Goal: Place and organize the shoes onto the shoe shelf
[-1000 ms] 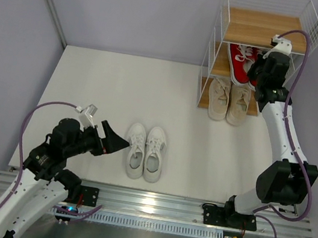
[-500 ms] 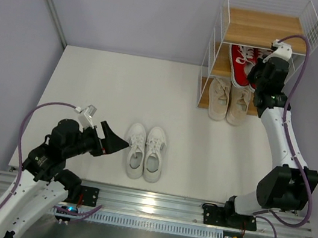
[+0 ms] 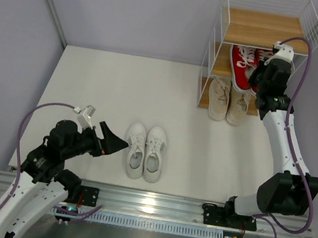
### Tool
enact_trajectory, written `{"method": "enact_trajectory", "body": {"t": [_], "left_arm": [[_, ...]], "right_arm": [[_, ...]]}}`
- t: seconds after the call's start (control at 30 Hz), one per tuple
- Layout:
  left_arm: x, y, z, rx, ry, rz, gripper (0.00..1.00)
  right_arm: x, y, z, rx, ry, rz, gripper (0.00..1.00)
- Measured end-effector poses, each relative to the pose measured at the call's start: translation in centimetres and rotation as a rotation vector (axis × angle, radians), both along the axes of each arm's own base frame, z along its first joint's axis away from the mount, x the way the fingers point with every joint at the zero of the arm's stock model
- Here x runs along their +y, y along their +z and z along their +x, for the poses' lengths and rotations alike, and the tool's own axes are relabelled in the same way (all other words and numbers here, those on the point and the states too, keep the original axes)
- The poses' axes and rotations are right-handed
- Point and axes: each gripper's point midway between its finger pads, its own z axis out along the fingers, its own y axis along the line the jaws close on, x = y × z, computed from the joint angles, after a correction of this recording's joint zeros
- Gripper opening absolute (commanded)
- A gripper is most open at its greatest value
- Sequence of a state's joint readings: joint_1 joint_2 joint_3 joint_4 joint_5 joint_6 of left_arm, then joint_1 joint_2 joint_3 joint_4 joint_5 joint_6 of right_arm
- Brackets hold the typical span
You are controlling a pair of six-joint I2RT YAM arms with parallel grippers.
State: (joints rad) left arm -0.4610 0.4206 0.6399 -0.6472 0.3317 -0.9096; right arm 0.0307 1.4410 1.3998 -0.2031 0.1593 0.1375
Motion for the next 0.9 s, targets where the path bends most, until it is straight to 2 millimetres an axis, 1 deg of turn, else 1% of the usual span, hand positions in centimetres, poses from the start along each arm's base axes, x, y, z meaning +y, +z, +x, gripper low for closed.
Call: {"method": "enact_trajectory", "body": {"t": [0.13,0.37,0.43,0.67,0.9], "left_arm": [[0.0,0.0,0.0,0.0,0.0,0.0,1.0],[0.0,0.0,0.0,0.001,0.0,0.0,1.0],[0.0,0.0,0.0,0.0,0.0,0.0,1.0],[0.0,0.0,0.0,0.0,0.001,0.001,1.0],[0.0,0.0,0.1,0.0,0.003,0.002,1.0]], "right_arm": [[0.1,0.8,0.5,-0.008,0.006,0.001,0.04],[0.5,2.0,2.2,-0.022,0.022,0.006,0.04],[0.6,1.9,2.5,-0.019,0.027,0.007,0.04],[0.6,0.5,2.9,0.02,0.031,0.004,0.04],[0.6,0.4,2.9,0.022,0.031,0.003,0.04]]}}
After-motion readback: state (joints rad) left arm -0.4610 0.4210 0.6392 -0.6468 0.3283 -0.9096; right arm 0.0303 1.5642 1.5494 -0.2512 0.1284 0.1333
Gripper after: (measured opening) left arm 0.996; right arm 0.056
